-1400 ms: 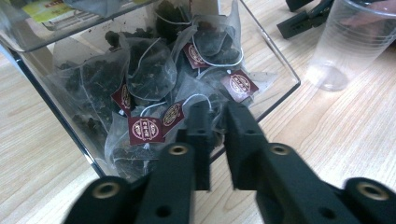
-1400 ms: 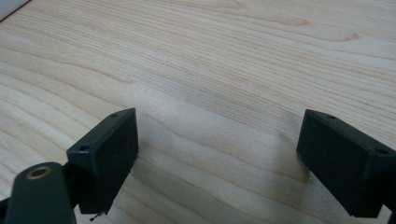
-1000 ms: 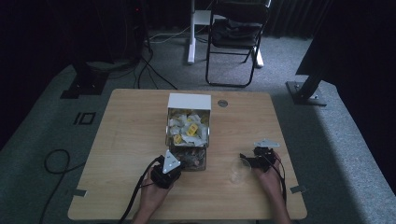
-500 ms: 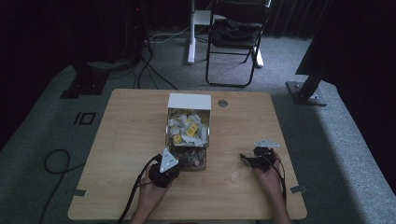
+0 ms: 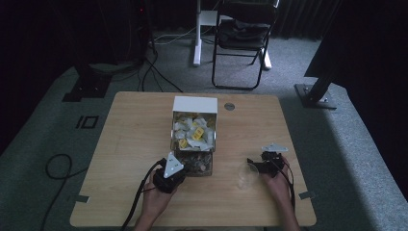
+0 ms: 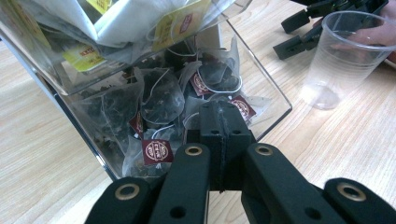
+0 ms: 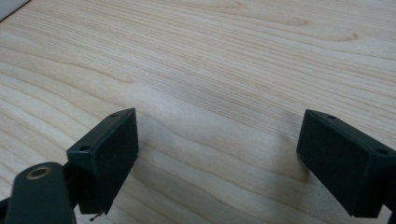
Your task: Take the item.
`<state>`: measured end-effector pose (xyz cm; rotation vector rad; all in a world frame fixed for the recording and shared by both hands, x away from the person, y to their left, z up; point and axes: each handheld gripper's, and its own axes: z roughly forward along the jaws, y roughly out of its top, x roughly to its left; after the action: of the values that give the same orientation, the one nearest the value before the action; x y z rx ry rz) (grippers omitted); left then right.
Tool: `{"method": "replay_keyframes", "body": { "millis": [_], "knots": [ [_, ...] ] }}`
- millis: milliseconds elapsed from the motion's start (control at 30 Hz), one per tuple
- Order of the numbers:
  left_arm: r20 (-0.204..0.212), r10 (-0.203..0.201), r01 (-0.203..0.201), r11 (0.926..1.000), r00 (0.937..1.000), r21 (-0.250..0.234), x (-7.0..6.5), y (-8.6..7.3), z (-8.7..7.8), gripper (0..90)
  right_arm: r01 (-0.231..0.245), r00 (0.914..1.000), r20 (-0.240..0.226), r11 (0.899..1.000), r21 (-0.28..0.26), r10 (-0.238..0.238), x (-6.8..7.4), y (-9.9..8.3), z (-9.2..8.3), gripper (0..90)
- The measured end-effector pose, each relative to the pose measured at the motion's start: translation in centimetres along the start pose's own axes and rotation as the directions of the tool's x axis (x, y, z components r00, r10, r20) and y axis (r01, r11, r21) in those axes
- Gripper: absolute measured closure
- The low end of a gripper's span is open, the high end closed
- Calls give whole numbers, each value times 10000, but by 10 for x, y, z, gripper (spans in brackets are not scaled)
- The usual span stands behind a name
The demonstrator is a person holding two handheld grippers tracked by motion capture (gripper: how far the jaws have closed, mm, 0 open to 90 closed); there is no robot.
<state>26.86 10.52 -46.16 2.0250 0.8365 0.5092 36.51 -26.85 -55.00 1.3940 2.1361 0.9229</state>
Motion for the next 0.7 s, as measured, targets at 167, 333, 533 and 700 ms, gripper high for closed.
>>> {"method": "replay_keyframes", "body": {
  "millis": [167, 333, 533, 700],
  "knots": [
    [28, -6, 6, 10000, 10000, -64, -1, 2, -2, 900, 0, 10000, 0, 10000, 0, 0, 0, 0, 0, 123],
    [119, 0, 2, 9999, 9999, -163, -1, 6, -5, 900, 1, 10000, 0, 10000, 0, -1, 0, 0, 0, 124],
    [183, 54, -49, 9996, 9998, -262, -3, 11, -9, 900, 4, 10000, -1, 10000, -1, -4, 0, 0, 0, 123],
    [263, 115, -106, 9994, 9996, -328, -5, 14, -12, 900, 0, 10000, 0, 10000, 0, 0, 0, 0, 0, 123]
  ]
}}
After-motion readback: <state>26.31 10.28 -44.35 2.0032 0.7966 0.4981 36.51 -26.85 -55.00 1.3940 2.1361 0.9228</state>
